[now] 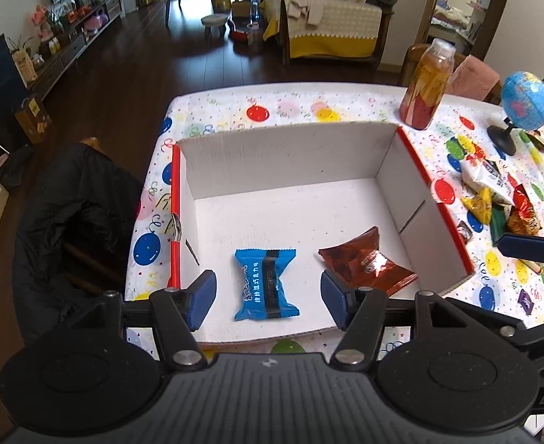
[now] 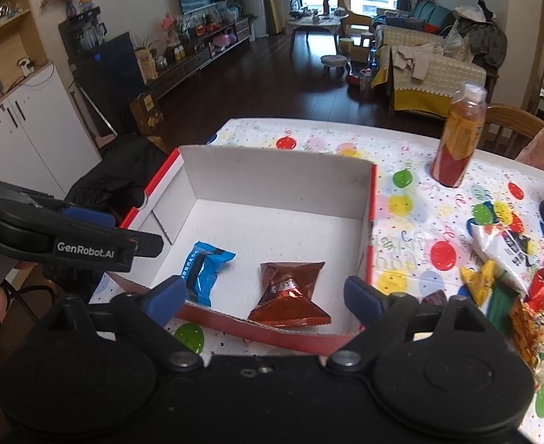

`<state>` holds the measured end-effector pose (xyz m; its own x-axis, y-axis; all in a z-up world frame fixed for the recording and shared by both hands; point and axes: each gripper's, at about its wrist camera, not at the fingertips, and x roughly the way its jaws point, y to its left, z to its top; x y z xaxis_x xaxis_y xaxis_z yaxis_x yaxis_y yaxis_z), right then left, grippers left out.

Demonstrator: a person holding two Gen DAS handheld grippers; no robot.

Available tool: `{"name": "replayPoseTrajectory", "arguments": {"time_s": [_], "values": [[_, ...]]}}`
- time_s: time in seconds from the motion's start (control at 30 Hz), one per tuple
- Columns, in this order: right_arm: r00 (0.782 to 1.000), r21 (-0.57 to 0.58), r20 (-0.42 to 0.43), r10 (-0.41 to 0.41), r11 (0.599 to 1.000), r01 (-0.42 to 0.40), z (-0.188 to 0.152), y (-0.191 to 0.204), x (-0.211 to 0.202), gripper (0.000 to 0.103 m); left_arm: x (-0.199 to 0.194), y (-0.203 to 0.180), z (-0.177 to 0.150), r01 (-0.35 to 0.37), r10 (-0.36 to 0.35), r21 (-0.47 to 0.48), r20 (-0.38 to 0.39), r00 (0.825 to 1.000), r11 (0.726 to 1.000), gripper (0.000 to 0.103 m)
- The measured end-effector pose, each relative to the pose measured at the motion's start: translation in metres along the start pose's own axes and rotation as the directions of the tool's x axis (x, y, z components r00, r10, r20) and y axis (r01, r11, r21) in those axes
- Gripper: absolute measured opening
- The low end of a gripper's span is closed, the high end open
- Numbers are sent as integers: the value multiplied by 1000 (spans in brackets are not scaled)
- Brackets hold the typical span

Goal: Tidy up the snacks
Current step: 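Open both grippers to drop the blue packet and foil bag in the box, then move both tools back over the snack pile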

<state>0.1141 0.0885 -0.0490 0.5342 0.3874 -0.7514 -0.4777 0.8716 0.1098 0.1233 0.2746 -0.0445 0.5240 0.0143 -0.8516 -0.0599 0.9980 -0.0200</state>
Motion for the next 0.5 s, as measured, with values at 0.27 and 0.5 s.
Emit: {"name": "replayPoseTrajectory", "arguments": {"time_s": [0.27, 0.5], "values": [[999, 72, 37, -9, 997, 7, -17, -16, -28, 102, -20, -18, -7, 40, -40, 18, 44, 998, 999, 77], [998, 139, 59, -27, 990, 19, -39, -48, -51, 103, -29, -52, -13, 88, -90, 36, 68, 994, 996, 84]]}}
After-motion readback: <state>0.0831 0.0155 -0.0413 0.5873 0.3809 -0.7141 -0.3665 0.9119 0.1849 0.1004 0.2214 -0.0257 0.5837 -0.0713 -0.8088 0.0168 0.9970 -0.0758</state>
